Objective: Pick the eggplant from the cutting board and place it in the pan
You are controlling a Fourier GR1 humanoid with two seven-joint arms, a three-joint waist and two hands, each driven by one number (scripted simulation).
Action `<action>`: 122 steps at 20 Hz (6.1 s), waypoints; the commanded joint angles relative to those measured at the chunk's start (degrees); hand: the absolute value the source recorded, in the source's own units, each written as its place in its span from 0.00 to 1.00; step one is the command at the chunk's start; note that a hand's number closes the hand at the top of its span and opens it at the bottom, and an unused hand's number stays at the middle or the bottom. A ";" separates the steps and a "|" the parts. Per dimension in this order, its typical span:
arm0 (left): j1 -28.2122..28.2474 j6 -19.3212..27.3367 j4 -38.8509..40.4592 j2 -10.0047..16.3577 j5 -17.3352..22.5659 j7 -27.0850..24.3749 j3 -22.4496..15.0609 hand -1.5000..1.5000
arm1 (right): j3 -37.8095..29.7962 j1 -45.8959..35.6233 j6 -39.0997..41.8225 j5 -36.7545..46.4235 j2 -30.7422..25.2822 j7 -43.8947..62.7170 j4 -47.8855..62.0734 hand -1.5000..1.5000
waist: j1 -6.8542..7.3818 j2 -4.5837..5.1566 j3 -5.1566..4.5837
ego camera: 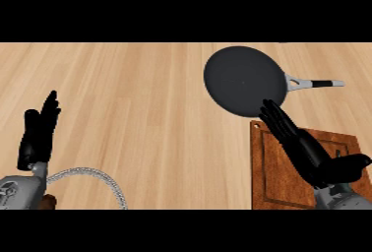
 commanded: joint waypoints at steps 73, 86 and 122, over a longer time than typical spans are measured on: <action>5.88 -22.44 -10.68 -16.04 11.39 0.43 -3.17 0.50 | 4.09 -1.59 30.07 61.66 -18.27 31.37 7.06 1.00 | -0.29 -1.25 1.15; 6.32 -21.86 -11.56 -17.57 10.32 1.79 -4.66 0.50 | 23.74 -5.75 22.07 72.37 -4.97 16.47 -12.00 1.00 | 1.02 -1.76 1.12; 3.41 -20.44 -13.24 -20.50 7.87 4.08 -4.59 0.50 | -12.34 -24.58 -11.59 60.53 13.32 -7.57 21.47 1.00 | 0.74 -0.87 1.17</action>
